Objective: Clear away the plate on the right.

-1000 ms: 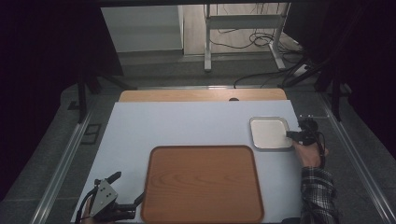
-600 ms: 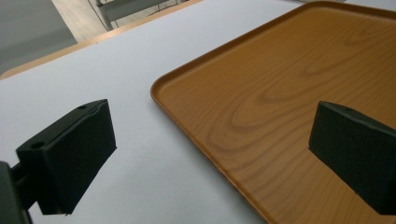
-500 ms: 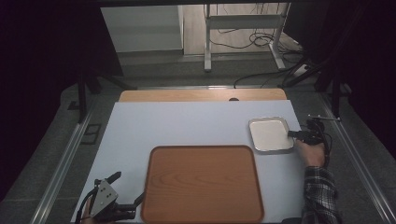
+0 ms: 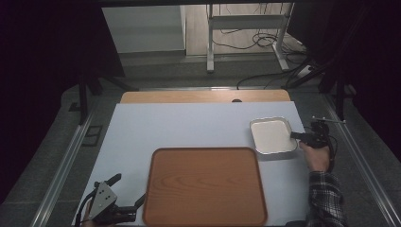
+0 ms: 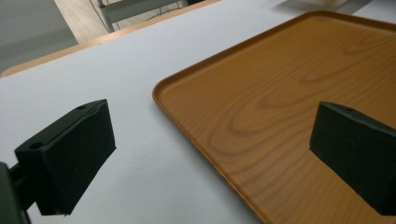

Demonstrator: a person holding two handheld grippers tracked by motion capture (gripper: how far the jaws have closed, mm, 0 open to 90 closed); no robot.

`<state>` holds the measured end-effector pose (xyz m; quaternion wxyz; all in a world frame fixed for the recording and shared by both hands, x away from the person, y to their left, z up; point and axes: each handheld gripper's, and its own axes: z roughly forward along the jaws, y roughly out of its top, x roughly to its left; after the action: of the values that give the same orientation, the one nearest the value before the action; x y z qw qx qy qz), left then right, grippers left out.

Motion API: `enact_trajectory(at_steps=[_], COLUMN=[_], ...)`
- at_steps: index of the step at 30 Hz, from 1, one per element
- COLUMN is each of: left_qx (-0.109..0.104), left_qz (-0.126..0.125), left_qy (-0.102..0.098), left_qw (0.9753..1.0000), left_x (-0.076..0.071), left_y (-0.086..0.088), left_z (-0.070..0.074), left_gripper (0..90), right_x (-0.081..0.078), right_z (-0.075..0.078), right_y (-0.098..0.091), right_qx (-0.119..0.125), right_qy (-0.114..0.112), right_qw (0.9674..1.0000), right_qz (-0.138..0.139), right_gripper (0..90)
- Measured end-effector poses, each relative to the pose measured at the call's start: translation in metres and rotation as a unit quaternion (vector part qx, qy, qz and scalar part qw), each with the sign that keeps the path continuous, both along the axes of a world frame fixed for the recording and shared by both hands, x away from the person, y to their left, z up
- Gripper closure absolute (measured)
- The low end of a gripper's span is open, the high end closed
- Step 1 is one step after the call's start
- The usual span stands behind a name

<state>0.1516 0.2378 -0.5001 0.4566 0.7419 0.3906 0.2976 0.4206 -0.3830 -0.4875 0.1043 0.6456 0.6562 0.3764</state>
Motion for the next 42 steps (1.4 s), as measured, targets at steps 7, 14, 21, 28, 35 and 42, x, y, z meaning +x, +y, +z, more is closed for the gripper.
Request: enact_trajectory(at_steps=[7,14,21,28,35,42], left_qx=[0.0,0.0,0.0,0.0,0.001,0.002], left_qz=[0.0,0.001,0.001,0.001,0.001,0.0], left_qy=[0.0,-0.001,-0.001,-0.001,-0.001,-0.001], left_qw=[1.0,1.0,1.0,1.0,1.0,1.0], left_x=[0.0,0.0,0.0,0.0,0.0,-0.001], left_y=[0.0,0.0,0.0,0.0,0.0,0.0], left_z=[0.0,0.0,0.0,0.0,0.0,0.0], left_gripper=[0.0,0.0,0.0,0.0,0.0,0.0], right_x=[-0.01,-0.019,-0.025,-0.034,-0.044,-0.054], right_z=[0.004,0.008,0.011,0.012,0.011,0.01], right_y=[0.001,0.01,0.03,0.047,0.071,0.091], right_qx=[0.016,0.019,0.017,0.02,0.02,0.023], right_qy=[-0.003,-0.004,-0.002,-0.001,0.005,0.01], right_qw=[0.9999,0.9996,0.9991,0.9979,0.996,0.9934], right_qz=[0.005,0.018,0.038,0.061,0.087,0.112], right_gripper=[88.8,88.8,88.8,88.8,88.8,88.8])
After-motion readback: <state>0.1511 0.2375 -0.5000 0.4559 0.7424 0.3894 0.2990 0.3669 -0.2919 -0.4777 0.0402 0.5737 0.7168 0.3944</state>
